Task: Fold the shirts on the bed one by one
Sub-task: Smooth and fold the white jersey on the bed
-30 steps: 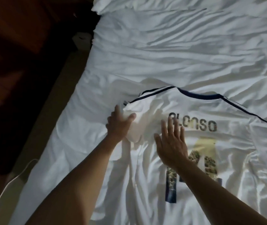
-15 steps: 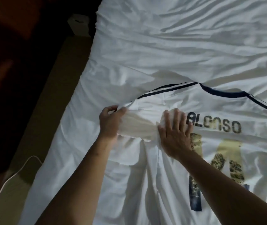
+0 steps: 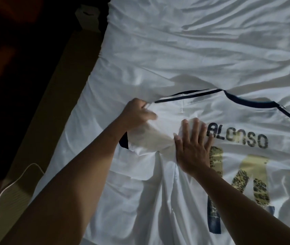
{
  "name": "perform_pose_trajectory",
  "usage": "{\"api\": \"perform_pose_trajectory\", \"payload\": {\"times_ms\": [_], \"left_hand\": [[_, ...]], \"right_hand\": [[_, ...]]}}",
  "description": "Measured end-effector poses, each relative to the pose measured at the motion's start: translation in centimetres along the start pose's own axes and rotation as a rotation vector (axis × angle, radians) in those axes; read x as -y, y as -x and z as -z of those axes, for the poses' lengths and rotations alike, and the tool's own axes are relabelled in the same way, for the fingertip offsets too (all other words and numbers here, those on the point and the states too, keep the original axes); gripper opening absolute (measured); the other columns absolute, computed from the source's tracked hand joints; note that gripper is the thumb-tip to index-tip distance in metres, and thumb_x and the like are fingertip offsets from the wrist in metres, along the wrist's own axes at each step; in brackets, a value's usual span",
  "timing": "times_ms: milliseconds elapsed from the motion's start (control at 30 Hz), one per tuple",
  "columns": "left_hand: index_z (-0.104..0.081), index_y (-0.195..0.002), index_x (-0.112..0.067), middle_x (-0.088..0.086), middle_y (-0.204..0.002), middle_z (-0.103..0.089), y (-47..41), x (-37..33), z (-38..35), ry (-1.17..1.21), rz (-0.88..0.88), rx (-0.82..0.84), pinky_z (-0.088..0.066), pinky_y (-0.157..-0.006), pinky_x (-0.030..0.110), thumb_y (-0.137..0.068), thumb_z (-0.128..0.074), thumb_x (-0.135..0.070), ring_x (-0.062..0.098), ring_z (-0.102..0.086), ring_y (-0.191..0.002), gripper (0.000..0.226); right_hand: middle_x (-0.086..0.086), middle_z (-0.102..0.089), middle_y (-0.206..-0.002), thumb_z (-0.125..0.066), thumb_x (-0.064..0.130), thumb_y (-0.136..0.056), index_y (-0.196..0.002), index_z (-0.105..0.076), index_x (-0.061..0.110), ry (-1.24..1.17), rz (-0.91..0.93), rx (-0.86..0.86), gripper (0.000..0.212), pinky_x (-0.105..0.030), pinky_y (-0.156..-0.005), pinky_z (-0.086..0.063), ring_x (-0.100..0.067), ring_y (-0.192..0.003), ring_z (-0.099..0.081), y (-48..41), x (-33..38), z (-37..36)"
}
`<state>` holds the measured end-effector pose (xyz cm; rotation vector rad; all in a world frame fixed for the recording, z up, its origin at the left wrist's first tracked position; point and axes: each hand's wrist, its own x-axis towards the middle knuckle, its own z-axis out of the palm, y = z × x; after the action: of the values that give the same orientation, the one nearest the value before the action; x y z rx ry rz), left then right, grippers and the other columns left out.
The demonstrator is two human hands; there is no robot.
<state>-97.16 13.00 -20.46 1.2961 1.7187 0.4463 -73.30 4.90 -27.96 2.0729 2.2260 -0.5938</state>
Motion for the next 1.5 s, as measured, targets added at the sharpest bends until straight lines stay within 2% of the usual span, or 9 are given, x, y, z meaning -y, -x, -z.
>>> {"api": "perform_pose_trajectory", "payload": {"times_ms": [133,333,533,733,867,933,1100,1267,1500], "left_hand": [[-0.078,-0.099,0.003,0.015,-0.095,-0.078,0.2,-0.5,1.1,0.555,0.140,0.044,-0.056,-0.079,0.035,-0.082,-0.078,-0.007,0.027,-0.075,-0.082,0.020],[-0.078,-0.111,-0.007,0.015,-0.109,-0.078,1.8,1.1,3.8,0.400,0.170,0.311,-0.059,-0.090,0.039,-0.083,-0.084,-0.017,0.033,-0.076,-0.102,0.030],[-0.074,-0.099,-0.002,0.001,-0.092,-0.074,3.3,3.8,4.0,0.498,0.348,-0.353,-0.056,-0.074,0.035,-0.074,-0.088,-0.044,0.022,-0.070,-0.087,0.052],[-0.074,-0.103,-0.009,0.010,-0.100,-0.079,7.2,4.6,0.1,0.680,0.578,-0.148,-0.065,-0.073,0.046,-0.080,-0.088,-0.040,0.030,-0.077,-0.091,0.042],[-0.070,-0.084,-0.003,0.015,-0.083,-0.070,7.4,6.3,-2.1,0.694,0.502,-0.404,-0.063,-0.066,0.050,-0.088,-0.081,-0.015,0.034,-0.070,-0.075,0.017],[-0.069,-0.092,-0.004,0.010,-0.085,-0.069,7.6,7.4,-2.1,0.609,0.470,-0.598,-0.062,-0.054,0.044,-0.097,-0.071,-0.016,0.034,-0.069,-0.071,0.013],[-0.063,-0.126,-0.004,0.017,-0.119,-0.063,9.7,7.3,-4.7,-0.070,0.027,-1.004,-0.053,-0.094,0.047,-0.101,-0.060,-0.014,0.037,-0.061,-0.109,0.027],[-0.042,-0.158,-0.015,0.018,-0.166,-0.033,11.6,5.4,-12.4,-0.643,-0.501,-0.353,-0.022,-0.123,0.060,-0.110,-0.037,-0.035,0.037,-0.022,-0.157,0.052],[-0.052,-0.148,-0.004,0.028,-0.154,-0.044,13.0,7.3,-11.3,-0.631,-0.293,-0.500,-0.034,-0.116,0.058,-0.104,-0.046,-0.026,0.049,-0.038,-0.145,0.049]], "right_hand": [[-0.004,0.031,-0.168,0.001,0.063,-0.104,-0.162,0.018,0.035,-0.009,0.001,-0.005,0.067,-0.056,-0.125,0.012,-0.030,-0.154,0.029,0.0,0.0,0.0],[-0.004,0.032,-0.168,0.000,0.062,-0.104,-0.162,0.020,0.034,-0.010,0.000,0.007,0.067,-0.058,-0.125,0.011,-0.031,-0.154,0.029,-0.1,-0.1,-0.1],[-0.004,0.031,-0.168,-0.001,0.064,-0.104,-0.161,0.021,0.035,-0.020,-0.002,0.010,0.067,-0.059,-0.125,0.011,-0.032,-0.154,0.028,-0.1,-0.1,-0.2],[-0.005,0.029,-0.169,-0.002,0.063,-0.105,-0.161,0.021,0.035,0.000,-0.012,-0.005,0.067,-0.059,-0.124,0.012,-0.032,-0.155,0.026,-0.1,-0.1,-0.5],[-0.004,0.029,-0.169,-0.005,0.062,-0.106,-0.161,0.019,0.036,0.005,-0.016,-0.004,0.066,-0.059,-0.125,0.011,-0.032,-0.155,0.026,-0.2,-0.1,-0.5],[-0.004,0.030,-0.168,-0.006,0.063,-0.106,-0.162,0.019,0.036,-0.006,-0.011,0.003,0.066,-0.058,-0.124,0.012,-0.031,-0.155,0.026,-0.2,-0.1,-0.4],[-0.005,0.028,-0.169,-0.008,0.061,-0.107,-0.162,0.017,0.036,-0.001,-0.014,-0.009,0.066,-0.058,-0.125,0.012,-0.032,-0.155,0.025,-0.1,0.0,-0.4],[-0.002,0.026,-0.170,-0.002,0.060,-0.105,-0.161,0.019,0.038,-0.081,0.030,0.017,0.064,-0.054,-0.126,0.012,-0.025,-0.155,0.026,0.8,-0.4,0.1],[0.002,0.012,-0.173,-0.005,0.055,-0.106,-0.166,0.001,0.029,-0.098,0.083,0.046,0.066,-0.045,-0.129,0.006,-0.017,-0.159,0.015,9.6,-3.4,-0.1]]}}
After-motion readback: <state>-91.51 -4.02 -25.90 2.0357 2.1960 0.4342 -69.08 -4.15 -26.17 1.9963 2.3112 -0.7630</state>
